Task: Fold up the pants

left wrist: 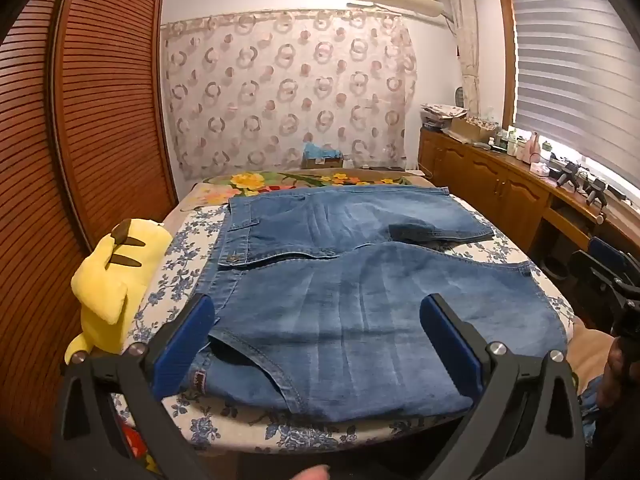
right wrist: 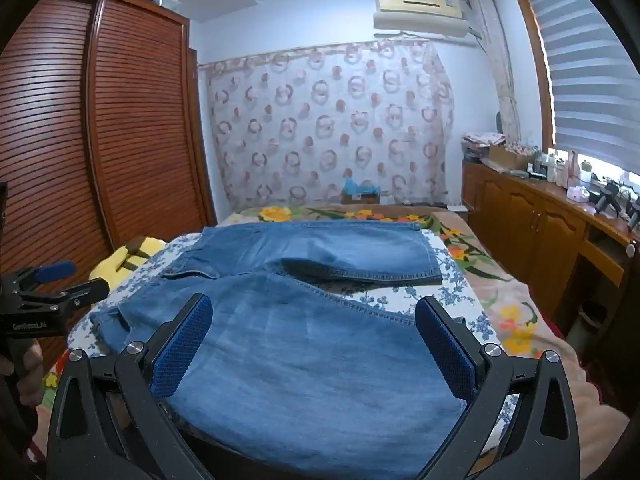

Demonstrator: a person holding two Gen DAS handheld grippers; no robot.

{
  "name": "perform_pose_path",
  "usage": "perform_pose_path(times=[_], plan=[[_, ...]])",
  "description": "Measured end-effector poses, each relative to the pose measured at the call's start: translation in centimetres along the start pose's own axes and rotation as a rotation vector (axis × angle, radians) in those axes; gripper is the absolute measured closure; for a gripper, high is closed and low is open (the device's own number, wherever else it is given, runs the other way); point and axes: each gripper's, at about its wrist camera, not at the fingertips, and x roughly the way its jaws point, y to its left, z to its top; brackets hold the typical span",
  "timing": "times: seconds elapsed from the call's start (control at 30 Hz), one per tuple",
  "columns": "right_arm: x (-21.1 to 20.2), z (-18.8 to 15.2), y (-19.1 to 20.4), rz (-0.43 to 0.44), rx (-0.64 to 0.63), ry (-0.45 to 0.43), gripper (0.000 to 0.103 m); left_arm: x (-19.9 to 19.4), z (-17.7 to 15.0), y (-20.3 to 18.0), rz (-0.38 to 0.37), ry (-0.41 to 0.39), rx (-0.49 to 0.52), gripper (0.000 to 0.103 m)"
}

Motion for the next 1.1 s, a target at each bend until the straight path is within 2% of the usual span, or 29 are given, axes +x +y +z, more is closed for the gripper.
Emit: perform_pose_path(times=[1.1], plan=[[-0.14, 0.10, -0.10, 0.000, -0.004, 0.001, 0.000, -0.53, 0.27, 0.56, -0.004, -0.014, -0.016, 0.000]])
